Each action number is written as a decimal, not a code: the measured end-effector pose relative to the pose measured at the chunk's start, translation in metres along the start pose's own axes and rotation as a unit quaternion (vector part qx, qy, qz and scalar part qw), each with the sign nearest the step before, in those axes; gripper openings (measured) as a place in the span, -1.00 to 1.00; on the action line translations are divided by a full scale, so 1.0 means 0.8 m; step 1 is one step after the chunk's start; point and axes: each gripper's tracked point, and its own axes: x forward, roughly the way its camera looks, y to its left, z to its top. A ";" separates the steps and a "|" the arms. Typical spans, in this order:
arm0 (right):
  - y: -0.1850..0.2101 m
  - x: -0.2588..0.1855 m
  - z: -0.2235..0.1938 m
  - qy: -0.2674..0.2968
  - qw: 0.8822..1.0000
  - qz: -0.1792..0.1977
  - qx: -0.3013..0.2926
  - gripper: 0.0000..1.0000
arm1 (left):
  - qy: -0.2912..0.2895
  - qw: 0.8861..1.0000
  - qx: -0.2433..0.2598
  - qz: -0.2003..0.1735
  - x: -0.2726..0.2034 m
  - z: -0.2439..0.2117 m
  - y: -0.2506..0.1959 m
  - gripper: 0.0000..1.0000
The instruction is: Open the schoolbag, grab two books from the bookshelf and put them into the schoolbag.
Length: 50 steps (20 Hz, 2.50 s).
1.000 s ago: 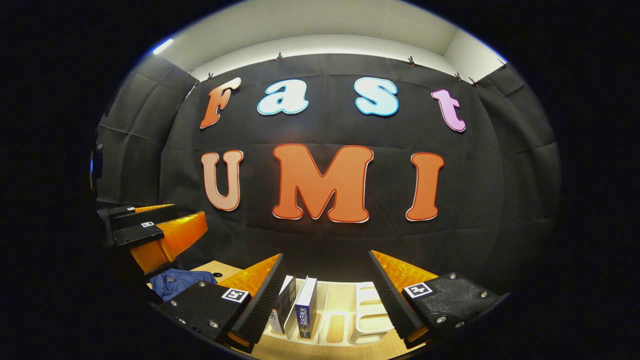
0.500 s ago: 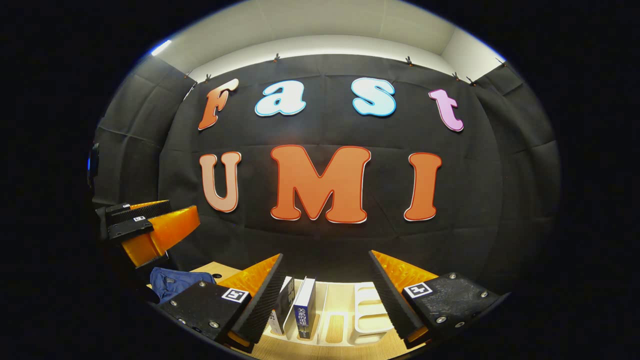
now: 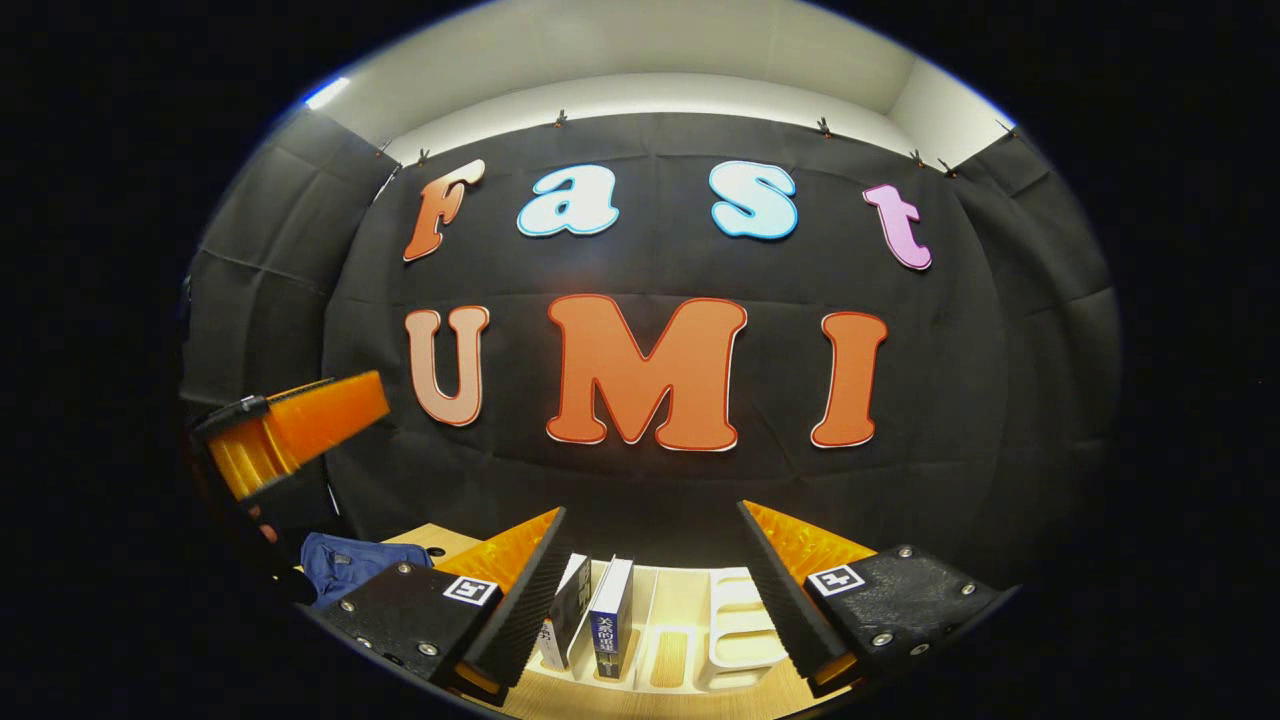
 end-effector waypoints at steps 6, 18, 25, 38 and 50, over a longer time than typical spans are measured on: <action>0.005 -0.002 -0.006 0.006 1.000 0.003 -0.003 0.92 | -0.071 0.996 0.055 0.025 -0.009 0.042 0.017 0.82; 0.006 -0.001 -0.014 0.012 1.000 0.003 0.001 0.93 | 0.054 0.990 0.122 0.041 -0.004 -0.045 0.043 0.83; 0.008 0.003 -0.034 0.029 1.000 0.004 0.008 0.93 | 0.154 0.984 0.075 0.049 -0.040 -0.111 0.087 0.84; 0.004 0.010 -0.074 0.058 0.998 0.007 0.004 0.93 | 0.399 0.877 0.269 0.018 -0.191 -0.324 0.164 0.92; -0.030 0.006 -0.116 0.098 0.995 -0.025 -0.001 0.93 | 0.579 0.706 0.405 -0.039 -0.314 -0.465 0.228 0.94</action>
